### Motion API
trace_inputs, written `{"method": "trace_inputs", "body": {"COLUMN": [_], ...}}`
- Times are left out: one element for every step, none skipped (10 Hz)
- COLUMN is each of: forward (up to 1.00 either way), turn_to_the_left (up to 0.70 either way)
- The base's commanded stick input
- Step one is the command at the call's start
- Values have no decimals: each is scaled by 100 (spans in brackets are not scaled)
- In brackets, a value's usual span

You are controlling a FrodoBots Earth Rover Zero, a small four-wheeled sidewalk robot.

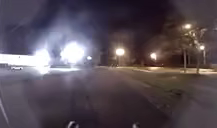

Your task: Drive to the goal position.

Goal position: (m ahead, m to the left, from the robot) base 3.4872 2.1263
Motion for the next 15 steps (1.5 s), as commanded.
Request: {"method": "trace_inputs", "body": {"forward": [50, 50, 50, 50, 50, 50, 50, 50, 50, 50, 50, 50, 50, 50, 50], "turn_to_the_left": [0, 0, 0, 0, 0, 0, 0, 0, 0, 0, 0, 0, 0, 0, 0]}}
